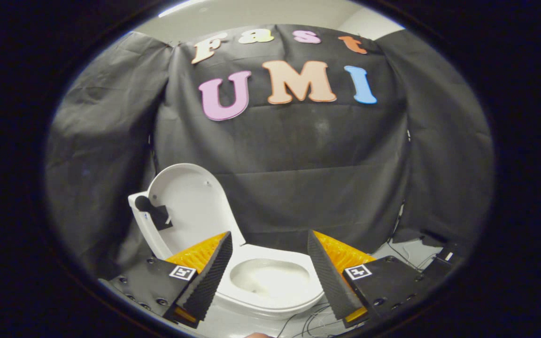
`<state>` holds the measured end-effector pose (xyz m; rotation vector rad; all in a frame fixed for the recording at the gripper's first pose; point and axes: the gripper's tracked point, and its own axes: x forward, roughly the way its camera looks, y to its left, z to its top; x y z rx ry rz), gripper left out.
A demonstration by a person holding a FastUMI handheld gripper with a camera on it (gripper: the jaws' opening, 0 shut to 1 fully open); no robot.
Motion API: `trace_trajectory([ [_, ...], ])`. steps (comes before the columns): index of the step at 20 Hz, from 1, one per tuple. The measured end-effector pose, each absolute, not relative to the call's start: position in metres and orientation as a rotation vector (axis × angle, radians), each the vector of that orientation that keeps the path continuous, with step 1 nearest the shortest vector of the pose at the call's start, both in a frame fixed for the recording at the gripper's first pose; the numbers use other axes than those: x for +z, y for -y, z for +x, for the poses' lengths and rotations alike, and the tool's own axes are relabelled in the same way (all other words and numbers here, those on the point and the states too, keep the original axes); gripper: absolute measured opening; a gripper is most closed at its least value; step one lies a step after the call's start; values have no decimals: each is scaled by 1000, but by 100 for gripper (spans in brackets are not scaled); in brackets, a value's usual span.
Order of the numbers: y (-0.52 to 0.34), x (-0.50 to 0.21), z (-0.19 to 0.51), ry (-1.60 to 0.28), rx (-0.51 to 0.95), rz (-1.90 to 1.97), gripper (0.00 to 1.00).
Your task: Open the toilet lid.
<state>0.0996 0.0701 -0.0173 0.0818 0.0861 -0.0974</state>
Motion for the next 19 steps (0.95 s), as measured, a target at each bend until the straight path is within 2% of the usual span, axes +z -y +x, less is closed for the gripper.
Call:
trace_trajectory([
  [4, -52, -17, 90, -85, -140, 65, 99],
  [19, -57, -13, 90, -86, -118, -33, 98],
])
